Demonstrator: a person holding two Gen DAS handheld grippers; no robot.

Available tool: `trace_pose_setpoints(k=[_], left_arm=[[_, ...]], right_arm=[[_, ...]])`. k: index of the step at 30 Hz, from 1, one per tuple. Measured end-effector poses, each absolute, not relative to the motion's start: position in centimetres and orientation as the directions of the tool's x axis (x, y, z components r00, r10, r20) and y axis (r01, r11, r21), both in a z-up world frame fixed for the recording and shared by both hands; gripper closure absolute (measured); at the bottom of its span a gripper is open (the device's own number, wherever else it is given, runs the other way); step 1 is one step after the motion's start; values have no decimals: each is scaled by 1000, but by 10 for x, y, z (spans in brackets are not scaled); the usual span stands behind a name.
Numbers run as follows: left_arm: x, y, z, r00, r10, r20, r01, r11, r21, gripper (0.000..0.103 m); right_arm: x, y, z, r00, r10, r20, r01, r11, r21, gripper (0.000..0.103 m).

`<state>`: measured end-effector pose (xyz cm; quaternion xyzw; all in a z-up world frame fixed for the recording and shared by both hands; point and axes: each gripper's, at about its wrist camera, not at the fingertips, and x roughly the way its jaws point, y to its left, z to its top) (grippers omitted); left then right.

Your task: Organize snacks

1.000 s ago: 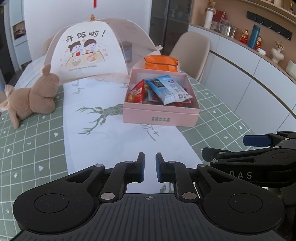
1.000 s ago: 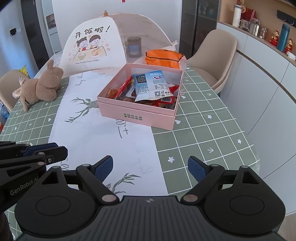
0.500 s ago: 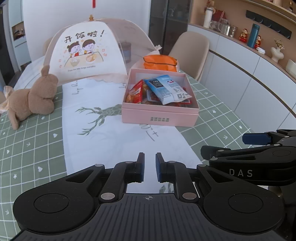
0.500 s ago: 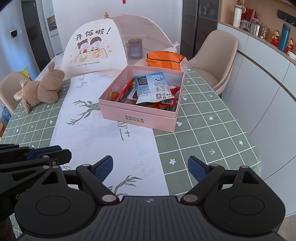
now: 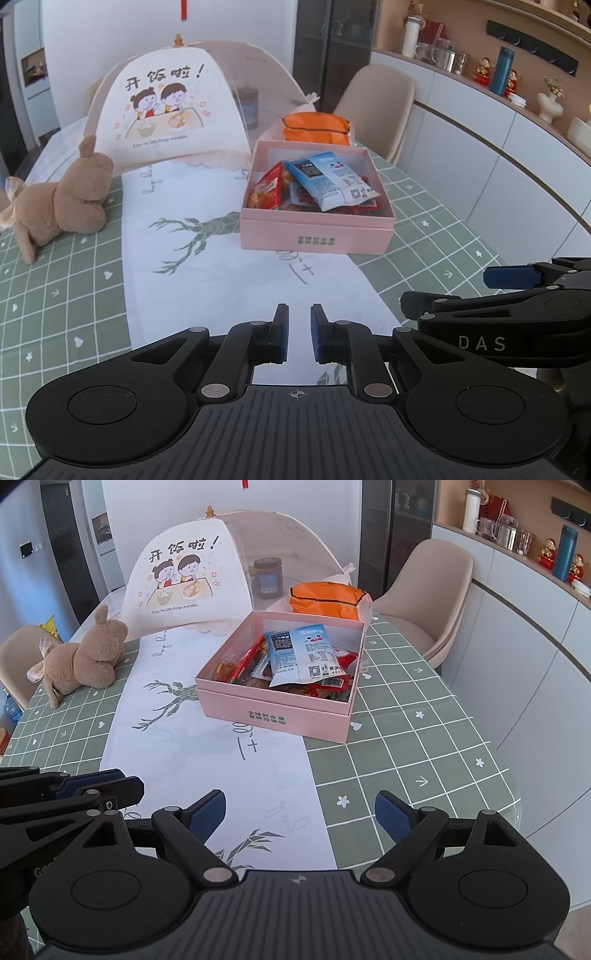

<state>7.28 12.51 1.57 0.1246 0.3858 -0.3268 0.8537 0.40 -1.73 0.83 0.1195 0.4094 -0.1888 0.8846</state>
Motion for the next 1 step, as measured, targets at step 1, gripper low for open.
trace_pose_setpoints(k=[1], left_arm=[[73,125,16,491,-461,-739,654,756,-37,87]], right_arm=[[4,-17,8,594,-236,-769,432,900,57,14]])
